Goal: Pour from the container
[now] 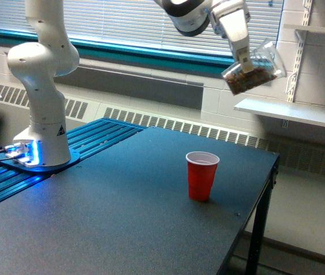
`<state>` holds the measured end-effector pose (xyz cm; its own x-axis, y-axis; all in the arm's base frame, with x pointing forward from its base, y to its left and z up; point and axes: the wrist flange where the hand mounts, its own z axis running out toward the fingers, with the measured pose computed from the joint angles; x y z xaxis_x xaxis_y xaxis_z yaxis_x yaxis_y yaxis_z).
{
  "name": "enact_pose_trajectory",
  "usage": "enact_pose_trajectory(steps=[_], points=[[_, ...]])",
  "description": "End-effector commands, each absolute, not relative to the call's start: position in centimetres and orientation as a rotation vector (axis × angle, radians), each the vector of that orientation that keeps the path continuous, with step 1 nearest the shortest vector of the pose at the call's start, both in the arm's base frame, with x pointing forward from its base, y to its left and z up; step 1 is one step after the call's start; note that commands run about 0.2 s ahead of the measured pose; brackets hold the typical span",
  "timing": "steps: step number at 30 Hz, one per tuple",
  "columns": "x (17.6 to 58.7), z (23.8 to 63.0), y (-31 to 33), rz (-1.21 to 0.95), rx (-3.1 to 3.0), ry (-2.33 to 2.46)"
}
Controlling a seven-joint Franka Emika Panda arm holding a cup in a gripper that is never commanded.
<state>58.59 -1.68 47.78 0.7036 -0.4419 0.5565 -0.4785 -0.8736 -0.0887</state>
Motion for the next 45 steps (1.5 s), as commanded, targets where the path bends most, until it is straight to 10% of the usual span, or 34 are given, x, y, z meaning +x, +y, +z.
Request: enact_pose_trajectory(steps=[1, 45], points=[[56.8, 47.3, -1.3, 0.927, 2.833, -0.739], [46.5, 35.2, -0.8, 0.662, 2.878, -0.428]])
